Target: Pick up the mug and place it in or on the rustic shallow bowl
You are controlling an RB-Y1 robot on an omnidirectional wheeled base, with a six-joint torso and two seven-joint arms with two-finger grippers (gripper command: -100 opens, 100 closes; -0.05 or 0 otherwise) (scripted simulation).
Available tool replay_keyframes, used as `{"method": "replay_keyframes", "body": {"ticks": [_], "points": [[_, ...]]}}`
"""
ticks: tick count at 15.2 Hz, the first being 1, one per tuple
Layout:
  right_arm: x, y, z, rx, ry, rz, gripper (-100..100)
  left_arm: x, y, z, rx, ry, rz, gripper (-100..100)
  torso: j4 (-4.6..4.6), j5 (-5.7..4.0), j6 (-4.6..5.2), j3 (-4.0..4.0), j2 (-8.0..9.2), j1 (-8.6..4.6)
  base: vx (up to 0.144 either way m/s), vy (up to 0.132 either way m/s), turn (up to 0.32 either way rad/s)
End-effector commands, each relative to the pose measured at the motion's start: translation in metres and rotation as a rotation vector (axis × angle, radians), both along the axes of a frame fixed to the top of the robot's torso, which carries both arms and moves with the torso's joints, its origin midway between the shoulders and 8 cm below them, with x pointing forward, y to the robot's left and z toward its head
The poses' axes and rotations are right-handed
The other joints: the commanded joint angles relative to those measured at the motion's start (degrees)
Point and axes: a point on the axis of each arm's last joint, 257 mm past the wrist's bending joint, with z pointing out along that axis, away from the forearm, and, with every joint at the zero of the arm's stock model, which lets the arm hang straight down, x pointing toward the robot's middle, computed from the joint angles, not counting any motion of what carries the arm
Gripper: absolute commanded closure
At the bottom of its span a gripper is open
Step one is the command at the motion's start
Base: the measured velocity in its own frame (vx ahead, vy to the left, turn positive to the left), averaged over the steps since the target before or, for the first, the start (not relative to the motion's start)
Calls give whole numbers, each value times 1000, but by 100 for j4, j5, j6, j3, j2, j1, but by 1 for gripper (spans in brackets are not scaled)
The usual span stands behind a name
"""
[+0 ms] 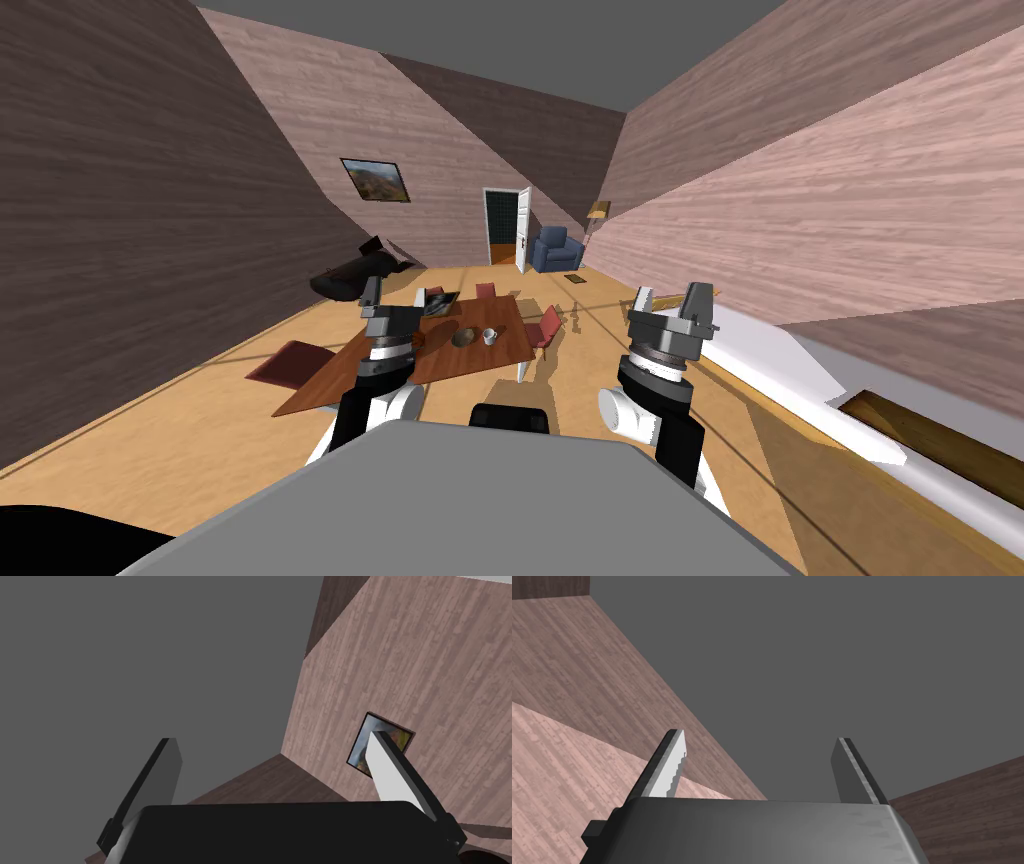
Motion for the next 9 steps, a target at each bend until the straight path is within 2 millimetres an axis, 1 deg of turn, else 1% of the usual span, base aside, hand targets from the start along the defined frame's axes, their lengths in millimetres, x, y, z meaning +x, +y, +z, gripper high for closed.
{"method": "replay_keyframes", "body": {"ticks": [1,2,5,6,7,8,9], "points": [[0,0,0,0,0,0,0,16,5,-22,18,74,5,-100,0,0,0,0,0,0,0,-2,-171],[0,0,0,0,0,0,0,16,5,-22,18,74,5,-100,0,0,5,-1,-1,1,1,4,-183],[0,0,0,0,0,0,0,40,17,-59,38,192,23,-100,-1,2,3,-2,-3,5,4,8,-167],[0,0,0,0,0,0,0,41,17,-62,37,198,23,-100,-1,2,3,-2,-3,6,3,9,-165],[0,0,0,0,0,0,0,50,24,-79,44,249,33,-100,-1,2,2,-2,-3,6,3,8,-163],[0,0,0,0,0,0,0,50,24,-79,44,249,33,-100,-1,2,3,-2,-3,6,2,7,-132],[0,0,0,0,0,0,0,59,31,-98,50,306,44,-100,-1,2,2,-2,-3,6,3,5,-155]]}}
